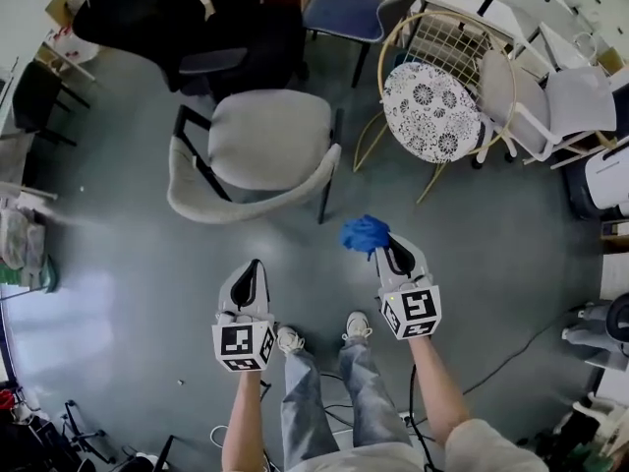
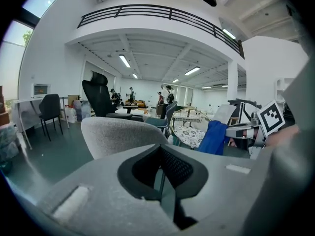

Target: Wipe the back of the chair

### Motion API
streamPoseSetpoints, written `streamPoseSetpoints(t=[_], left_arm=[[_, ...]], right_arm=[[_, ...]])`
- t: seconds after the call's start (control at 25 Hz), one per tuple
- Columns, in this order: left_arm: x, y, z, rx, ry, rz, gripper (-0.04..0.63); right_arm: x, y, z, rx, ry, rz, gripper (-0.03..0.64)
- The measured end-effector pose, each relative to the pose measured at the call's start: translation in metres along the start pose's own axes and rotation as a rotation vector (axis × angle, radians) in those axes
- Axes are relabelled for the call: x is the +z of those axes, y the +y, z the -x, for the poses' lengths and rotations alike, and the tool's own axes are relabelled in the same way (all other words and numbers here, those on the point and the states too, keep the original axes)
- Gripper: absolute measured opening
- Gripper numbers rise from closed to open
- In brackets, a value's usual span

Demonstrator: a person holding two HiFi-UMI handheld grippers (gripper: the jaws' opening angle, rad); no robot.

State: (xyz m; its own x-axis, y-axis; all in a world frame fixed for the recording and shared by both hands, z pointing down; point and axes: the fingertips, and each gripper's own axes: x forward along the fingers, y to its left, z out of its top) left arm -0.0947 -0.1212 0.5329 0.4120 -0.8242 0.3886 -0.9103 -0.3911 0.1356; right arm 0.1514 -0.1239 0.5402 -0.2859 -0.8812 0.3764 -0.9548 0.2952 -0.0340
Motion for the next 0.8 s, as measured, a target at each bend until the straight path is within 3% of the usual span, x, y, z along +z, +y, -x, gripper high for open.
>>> streamPoseSetpoints(t=[0.32, 0.8], left_arm=[[0.059, -0.020, 0.040, -0.056, -0.002, -0.024, -0.002], [0.188, -0.030, 0.078, -0.045, -0.126, -0.062, -0.002]], right_arm=[[0.062, 0.003, 0.052, -0.027, -0.024, -0.021, 0.040], [0.194, -0.007, 0.096, -0.037, -0.124, 0.034, 0.040]])
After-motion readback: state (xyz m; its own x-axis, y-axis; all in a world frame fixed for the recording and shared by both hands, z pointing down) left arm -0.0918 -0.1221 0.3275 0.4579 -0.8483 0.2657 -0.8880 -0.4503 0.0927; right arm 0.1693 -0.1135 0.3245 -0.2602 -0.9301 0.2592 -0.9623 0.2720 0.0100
